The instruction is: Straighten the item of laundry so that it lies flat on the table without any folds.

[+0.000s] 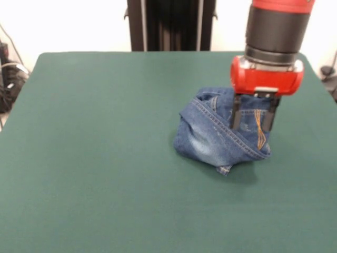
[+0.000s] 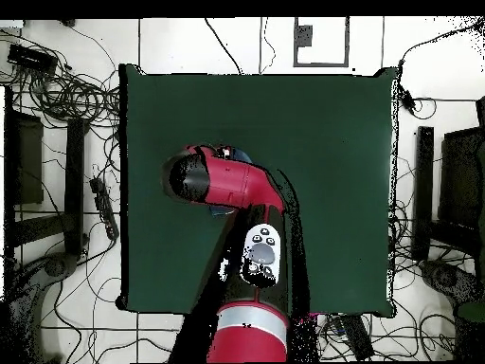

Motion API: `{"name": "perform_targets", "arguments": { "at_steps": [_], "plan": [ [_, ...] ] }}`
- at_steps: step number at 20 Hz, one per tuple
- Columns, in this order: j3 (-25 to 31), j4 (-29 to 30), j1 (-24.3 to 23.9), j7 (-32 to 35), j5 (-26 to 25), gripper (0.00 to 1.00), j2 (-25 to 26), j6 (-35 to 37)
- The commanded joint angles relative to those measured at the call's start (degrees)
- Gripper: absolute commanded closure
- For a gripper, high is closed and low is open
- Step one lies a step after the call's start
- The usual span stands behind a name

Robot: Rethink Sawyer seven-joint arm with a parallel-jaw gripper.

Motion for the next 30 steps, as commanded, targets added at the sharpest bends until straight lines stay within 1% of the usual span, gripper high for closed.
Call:
{"name": "perform_targets", "arguments": {
  "at_steps": [1, 5, 9, 11, 17, 20, 24, 25, 26, 30],
  "plan": [
    [1.15, 6.80, 0.03, 11.46, -1.63, 0.00, 0.64, -2.82],
    [-1.30, 8.42, 1.75, 13.36, -0.71, 0.00, -0.04, -0.83],
    [-3.65, 8.17, 3.40, 14.71, 0.22, 0.00, -0.02, 2.65],
    [-4.20, 8.44, 3.99, 14.84, 0.42, 0.00, -0.36, 2.86],
    [-4.86, 8.58, 4.79, 14.47, 0.74, 0.00, -0.61, 2.71],
    [-5.88, 8.42, 5.50, 14.43, 0.79, 0.00, -1.39, 5.06],
    [-5.27, 8.68, 5.23, 13.76, 1.16, 0.00, -1.92, 6.16],
    [-4.66, 9.34, 4.84, 13.15, 1.00, 0.00, -2.34, 5.42],
    [-4.39, 9.80, 4.60, 12.87, 1.08, 0.00, -2.73, 6.11],
    [-7.85, 10.16, 6.27, 12.16, -0.55, 0.00, -4.91, 10.45]
  ]
}}
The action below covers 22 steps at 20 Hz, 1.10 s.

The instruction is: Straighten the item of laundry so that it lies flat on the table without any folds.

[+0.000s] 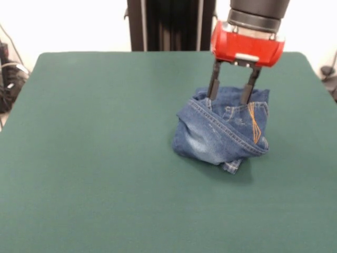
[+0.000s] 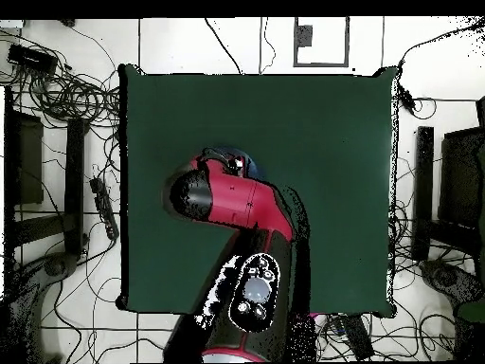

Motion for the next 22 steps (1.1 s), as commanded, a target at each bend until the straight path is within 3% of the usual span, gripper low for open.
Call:
{"name": "perform_targets", "arguments": {
  "at_steps": [1, 10, 15, 22],
  "plan": [
    [-0.85, 6.46, 2.47, 11.38, -1.36, 0.00, -0.79, 11.31],
    [-1.42, 12.06, 1.46, 8.46, -3.87, 0.00, -0.53, 14.07],
    [1.16, 15.44, -0.78, 5.81, -6.01, 0.00, -0.71, 7.17],
    [5.07, 20.11, -3.79, 8.31, -7.12, 0.00, 0.55, -1.23]
  ]
}}
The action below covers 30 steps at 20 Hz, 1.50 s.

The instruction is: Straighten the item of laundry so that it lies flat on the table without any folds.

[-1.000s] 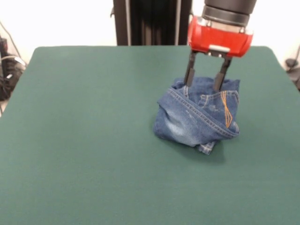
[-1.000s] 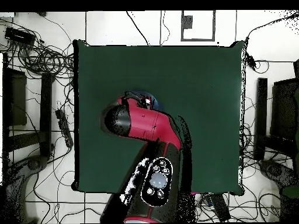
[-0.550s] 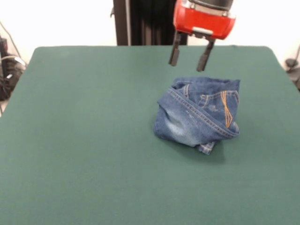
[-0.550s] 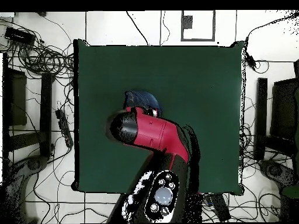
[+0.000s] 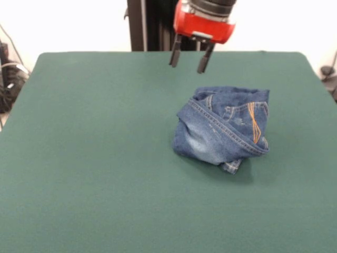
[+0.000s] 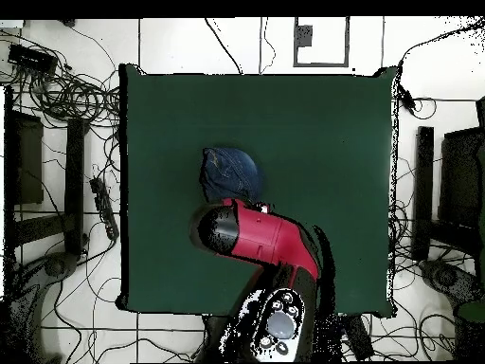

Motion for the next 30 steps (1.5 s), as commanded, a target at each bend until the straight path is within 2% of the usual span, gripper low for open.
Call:
{"name": "perform_targets", "arguments": {
  "at_steps": [1, 8, 19, 21, 27, 30],
  "plan": [
    [9.08, 10.74, -2.40, 8.39, -2.35, 0.00, 3.30, -7.72],
    [11.99, 10.94, -3.29, 9.18, -2.09, 0.00, 2.85, -10.52],
    [14.60, 10.42, -1.33, 9.16, -0.15, 0.00, -3.67, -3.58],
    [15.57, 10.87, -1.32, 10.31, 0.79, 0.00, -3.13, -3.96],
    [17.68, 9.36, -2.02, 12.98, 1.34, 0.00, 2.43, -13.56],
    [18.49, 7.10, -3.06, 9.68, -0.42, 0.00, 5.73, -11.74]
  ]
}}
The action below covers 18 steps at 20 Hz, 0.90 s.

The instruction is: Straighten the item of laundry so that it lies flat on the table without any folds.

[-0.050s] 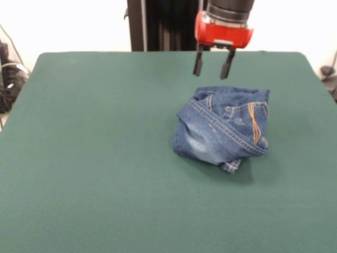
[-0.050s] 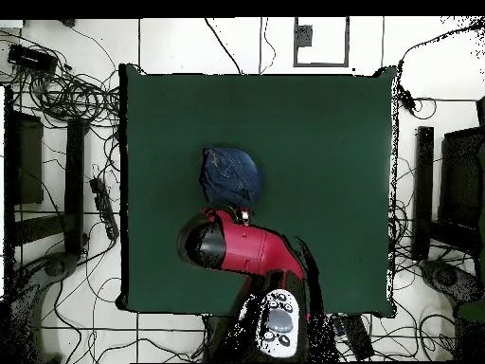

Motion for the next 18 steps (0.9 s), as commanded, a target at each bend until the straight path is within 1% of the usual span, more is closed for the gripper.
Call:
{"name": "perform_targets", "arguments": {
  "at_steps": [1, 3, 6, 11, 14, 18],
  "plan": [
    [9.91, -0.39, -0.71, 7.93, 0.03, 0.00, 8.28, -0.90],
    [11.18, -0.72, -1.88, 5.20, -1.47, 0.00, 9.35, 0.69],
    [12.72, -0.51, -2.71, 3.78, -2.47, 0.00, 10.19, 1.35],
    [15.20, 0.00, -3.37, 4.10, -4.07, 0.00, 11.97, -0.94],
    [14.82, 0.42, -2.50, 4.83, -5.57, 0.00, 11.66, -2.47],
    [14.22, 0.82, -1.31, 5.24, -7.31, 0.00, 10.61, -2.16]
  ]
}}
